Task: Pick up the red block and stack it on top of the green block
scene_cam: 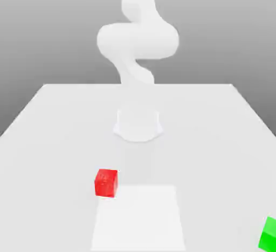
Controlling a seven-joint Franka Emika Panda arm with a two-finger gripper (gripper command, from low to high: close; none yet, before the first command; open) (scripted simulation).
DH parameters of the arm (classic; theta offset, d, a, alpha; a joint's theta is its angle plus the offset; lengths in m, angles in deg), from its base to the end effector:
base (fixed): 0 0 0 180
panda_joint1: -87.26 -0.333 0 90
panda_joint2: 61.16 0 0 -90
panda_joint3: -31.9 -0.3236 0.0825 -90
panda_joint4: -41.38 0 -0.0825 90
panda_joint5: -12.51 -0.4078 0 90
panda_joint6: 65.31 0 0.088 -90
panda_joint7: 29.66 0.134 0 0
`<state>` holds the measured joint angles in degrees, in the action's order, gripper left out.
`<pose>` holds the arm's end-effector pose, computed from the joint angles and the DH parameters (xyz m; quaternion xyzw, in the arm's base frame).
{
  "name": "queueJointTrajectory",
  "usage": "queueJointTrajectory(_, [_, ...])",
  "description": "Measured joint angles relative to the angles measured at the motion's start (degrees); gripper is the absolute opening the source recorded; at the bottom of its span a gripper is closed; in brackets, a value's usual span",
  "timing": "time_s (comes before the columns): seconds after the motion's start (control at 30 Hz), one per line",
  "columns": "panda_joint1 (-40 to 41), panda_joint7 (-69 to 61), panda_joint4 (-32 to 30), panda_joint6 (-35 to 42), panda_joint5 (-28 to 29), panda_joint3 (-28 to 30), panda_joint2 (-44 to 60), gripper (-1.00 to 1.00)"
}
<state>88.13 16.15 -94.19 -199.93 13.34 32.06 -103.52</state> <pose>0.4093 -0.0081 0.6449 -0.8595 0.3691 -0.3290 0.1295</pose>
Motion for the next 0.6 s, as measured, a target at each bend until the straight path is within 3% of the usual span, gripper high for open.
queueJointTrajectory(0.43, [5.52,-1.7,-23.79,-17.87,3.11,4.04,22.47,0.0])
queueJointTrajectory(0.6, [6.92,-5.02,-31.59,-29.31,0.8,6.3,37.46,0.0])
